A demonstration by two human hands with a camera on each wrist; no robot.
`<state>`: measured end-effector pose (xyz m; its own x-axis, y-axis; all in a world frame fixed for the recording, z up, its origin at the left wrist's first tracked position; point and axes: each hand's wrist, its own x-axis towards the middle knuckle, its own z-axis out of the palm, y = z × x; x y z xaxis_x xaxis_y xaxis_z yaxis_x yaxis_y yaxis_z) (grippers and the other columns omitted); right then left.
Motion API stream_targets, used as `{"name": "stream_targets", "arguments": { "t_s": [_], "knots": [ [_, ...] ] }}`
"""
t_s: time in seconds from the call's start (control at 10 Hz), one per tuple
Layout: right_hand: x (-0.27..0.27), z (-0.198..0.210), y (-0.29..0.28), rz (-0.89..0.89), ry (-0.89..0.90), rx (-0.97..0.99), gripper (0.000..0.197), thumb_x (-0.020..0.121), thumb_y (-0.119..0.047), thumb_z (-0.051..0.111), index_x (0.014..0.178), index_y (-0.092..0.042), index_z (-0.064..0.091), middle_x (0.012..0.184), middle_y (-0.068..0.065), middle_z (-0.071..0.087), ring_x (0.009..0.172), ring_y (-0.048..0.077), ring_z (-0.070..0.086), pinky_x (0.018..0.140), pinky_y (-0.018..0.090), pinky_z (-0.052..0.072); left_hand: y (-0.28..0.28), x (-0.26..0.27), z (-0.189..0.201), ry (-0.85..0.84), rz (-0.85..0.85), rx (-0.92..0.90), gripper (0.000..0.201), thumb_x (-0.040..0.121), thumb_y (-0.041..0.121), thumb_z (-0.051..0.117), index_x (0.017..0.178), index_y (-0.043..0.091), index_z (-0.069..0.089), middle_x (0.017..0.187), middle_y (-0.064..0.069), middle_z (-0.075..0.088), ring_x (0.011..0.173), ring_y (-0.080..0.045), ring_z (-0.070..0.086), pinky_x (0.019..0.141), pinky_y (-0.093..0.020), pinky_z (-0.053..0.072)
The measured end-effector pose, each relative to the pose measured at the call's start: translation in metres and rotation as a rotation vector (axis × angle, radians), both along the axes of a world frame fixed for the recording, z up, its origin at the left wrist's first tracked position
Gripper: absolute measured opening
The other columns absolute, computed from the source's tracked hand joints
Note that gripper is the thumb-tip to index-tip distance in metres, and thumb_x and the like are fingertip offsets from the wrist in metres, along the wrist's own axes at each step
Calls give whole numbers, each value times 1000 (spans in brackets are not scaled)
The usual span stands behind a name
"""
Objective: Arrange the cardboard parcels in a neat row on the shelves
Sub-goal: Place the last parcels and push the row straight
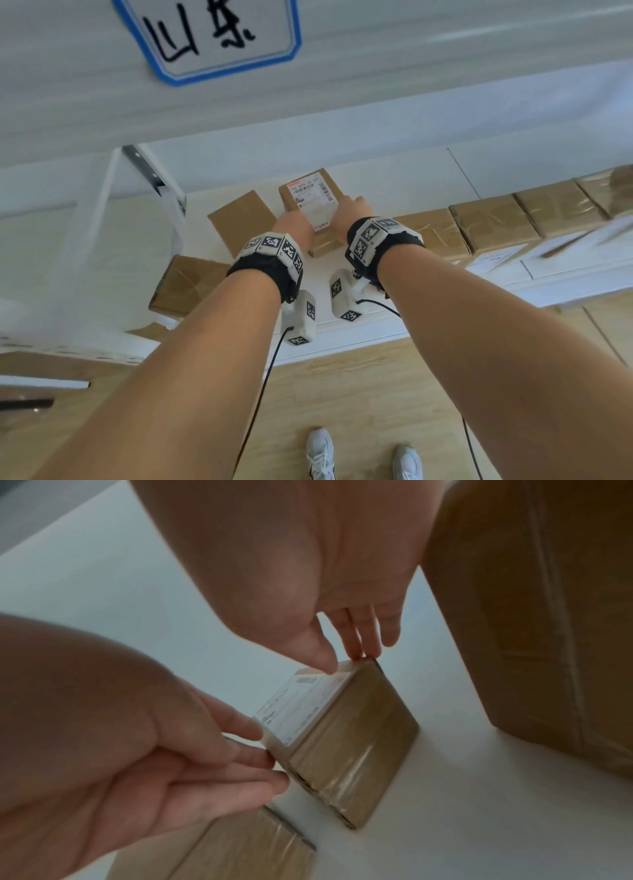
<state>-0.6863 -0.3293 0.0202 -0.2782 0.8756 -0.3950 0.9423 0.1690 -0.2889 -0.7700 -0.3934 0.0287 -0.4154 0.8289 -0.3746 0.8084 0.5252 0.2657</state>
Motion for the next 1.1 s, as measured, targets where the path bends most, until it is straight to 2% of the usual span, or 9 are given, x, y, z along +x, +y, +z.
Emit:
{"name": "stream_targets", "arguments": {
  "t_s": [0.2,0.3,0.5,0.6,0.7,0.8,0.9,1.0,1.1],
  "knots": [
    [3,5,-19,-42,-33,-55,41,94,-20,44,132,-5,43,129,14,50,117,30,52,85,36,46,-12,8,5,-81,116,-2,23,97,5,45,108,-3,63,103,-16,64,81,-24,52,71,-28,41],
    [10,3,-33,-65,-55,-134,58,93,-20,47,144,-2,28,136,21,49,124,36,50,101,45,45,-26,8,6,-126,191,22,21,91,5,52,106,-5,64,105,-17,68,89,-32,65,80,-35,54],
    [26,31,-53,59,-12,9,46,88,-22,56,128,-5,43,118,14,57,106,30,59,87,38,54,-47,15,15,-348,346,53,22,91,9,60,70,9,54,81,-10,64,80,-24,66,71,-31,58],
    [40,42,-58,72,52,58,43,88,-19,54,127,-2,46,120,14,55,108,29,57,92,38,53,-59,22,18,-390,378,5,12,91,14,64,97,3,63,92,-5,67,85,-20,65,61,-23,51],
    [49,47,-60,46,138,26,40,86,-16,57,123,-3,50,126,15,48,105,28,58,89,37,55,-68,27,20,-456,444,41,17,88,7,65,103,-1,65,105,-8,71,93,-24,69,72,-26,60],
    [61,54,-69,60,223,-14,30,86,-9,58,115,-4,54,127,13,42,101,28,58,88,37,55,-78,32,23,-558,538,110,26,88,5,62,114,-2,62,113,-13,69,99,-29,69,82,-40,59],
    [70,54,-78,47,342,6,43,84,-9,57,125,-7,44,127,13,42,114,30,50,95,41,51,-88,42,26,-767,705,244,38,94,23,56,122,-2,54,116,-17,66,102,-36,67,90,-47,55],
    [79,54,-88,50,414,-51,50,84,-11,57,129,-7,37,126,13,43,114,30,51,92,40,51,-94,38,6,-749,759,344,106,60,79,58,137,9,46,123,-12,65,102,-34,67,87,-48,56],
    [92,45,-99,85,464,-84,47,85,-12,53,128,-9,35,120,10,49,96,27,55,73,34,48,-107,50,0,-736,794,388,141,29,106,35,141,20,43,131,-9,60,110,-35,62,90,-53,52]
  ]
}}
